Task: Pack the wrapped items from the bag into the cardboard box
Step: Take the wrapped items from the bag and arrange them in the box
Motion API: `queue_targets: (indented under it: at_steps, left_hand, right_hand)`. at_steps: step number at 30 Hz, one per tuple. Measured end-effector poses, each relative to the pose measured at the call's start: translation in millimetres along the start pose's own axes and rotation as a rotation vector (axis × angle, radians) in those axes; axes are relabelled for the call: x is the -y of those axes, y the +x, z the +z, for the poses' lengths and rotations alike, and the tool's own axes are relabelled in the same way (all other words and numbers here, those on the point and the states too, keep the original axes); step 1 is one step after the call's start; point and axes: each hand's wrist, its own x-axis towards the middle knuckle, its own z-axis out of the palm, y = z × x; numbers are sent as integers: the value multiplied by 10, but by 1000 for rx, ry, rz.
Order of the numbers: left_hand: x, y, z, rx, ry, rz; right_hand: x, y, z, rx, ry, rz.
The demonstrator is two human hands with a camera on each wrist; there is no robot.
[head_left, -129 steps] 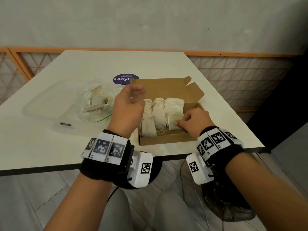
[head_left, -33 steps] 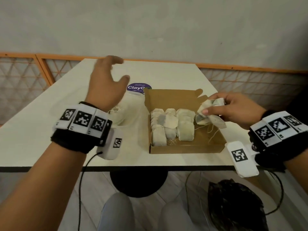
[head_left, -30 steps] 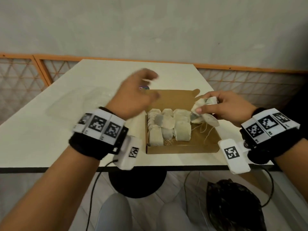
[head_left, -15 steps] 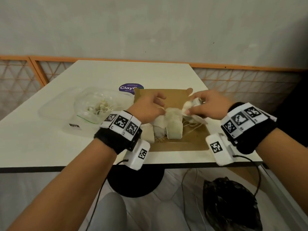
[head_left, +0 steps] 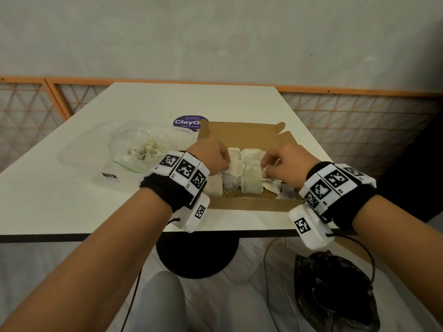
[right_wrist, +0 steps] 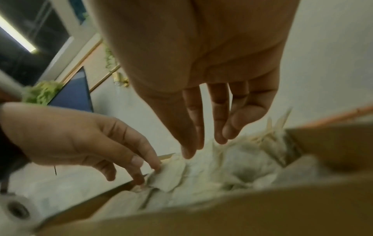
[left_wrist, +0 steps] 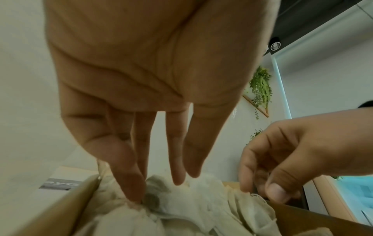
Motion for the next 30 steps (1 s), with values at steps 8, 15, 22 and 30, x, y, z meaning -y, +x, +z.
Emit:
queue_targets:
  at_steps: [8,15,22,30]
  left_hand:
    - [84,-26,24,-51,-114,-40]
    - [118,-100,19,-87,-747,-65]
    - [197,-226,233,-321,-1004,-21]
    - [274,-242,424,-407,-1167,-91]
  right_hand:
    - [137,86,124,85,453,98]
    - [212,140,141,16,800,186]
    - [252,150,-259,-136,342,-27]
    - [507,92,-464,149,33,-240]
